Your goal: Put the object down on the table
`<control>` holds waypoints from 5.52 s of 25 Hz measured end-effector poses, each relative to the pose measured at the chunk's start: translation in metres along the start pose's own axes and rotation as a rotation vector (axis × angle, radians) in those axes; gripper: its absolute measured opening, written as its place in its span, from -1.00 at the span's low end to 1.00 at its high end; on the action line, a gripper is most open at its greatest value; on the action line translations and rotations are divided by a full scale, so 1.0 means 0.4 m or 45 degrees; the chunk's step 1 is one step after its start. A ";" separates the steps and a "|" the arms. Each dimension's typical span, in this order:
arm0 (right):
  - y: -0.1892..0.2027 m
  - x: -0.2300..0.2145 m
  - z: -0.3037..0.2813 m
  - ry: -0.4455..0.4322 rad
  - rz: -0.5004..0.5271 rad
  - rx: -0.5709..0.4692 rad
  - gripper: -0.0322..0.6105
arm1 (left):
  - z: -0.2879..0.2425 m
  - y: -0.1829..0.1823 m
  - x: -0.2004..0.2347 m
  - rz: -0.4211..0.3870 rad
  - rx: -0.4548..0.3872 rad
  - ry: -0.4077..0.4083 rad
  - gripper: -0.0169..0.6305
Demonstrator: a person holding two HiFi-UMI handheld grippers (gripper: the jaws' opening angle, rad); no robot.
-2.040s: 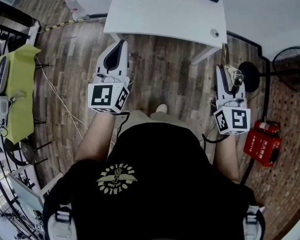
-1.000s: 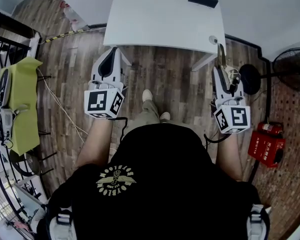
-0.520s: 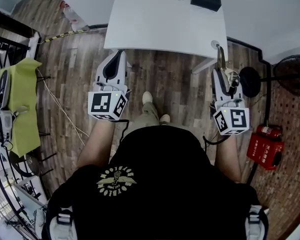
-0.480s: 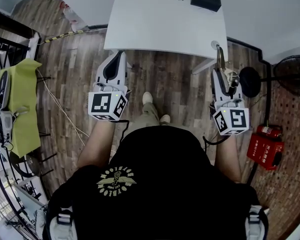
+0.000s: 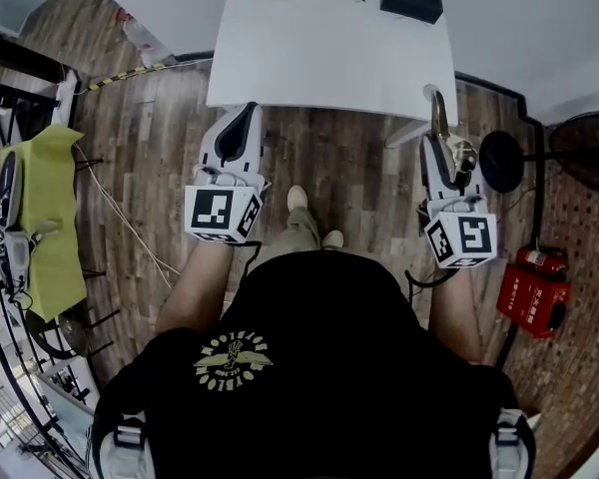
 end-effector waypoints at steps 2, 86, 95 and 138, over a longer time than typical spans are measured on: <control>0.005 -0.003 -0.018 -0.008 -0.004 0.009 -0.58 | -0.019 0.007 0.008 0.007 0.012 -0.004 -0.93; -0.017 -0.178 -0.523 0.084 -0.055 0.102 -0.58 | -0.581 0.104 0.258 0.092 0.133 0.153 -0.93; 0.006 -0.256 -0.615 0.029 -0.072 0.110 -0.58 | -0.657 0.111 0.250 0.081 0.133 0.100 -0.93; -0.086 -0.536 -0.884 -0.206 -0.115 0.039 -0.58 | -0.955 0.030 0.213 0.044 0.080 -0.055 -0.93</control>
Point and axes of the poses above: the fingertips, and each gripper's own axes: z backward along the fingers, x to its left, y out of its underside, the point moved 8 cm from there along z, backward along the fingers, and after that the axes turned 1 degree about -x, right-handed, at the moved point
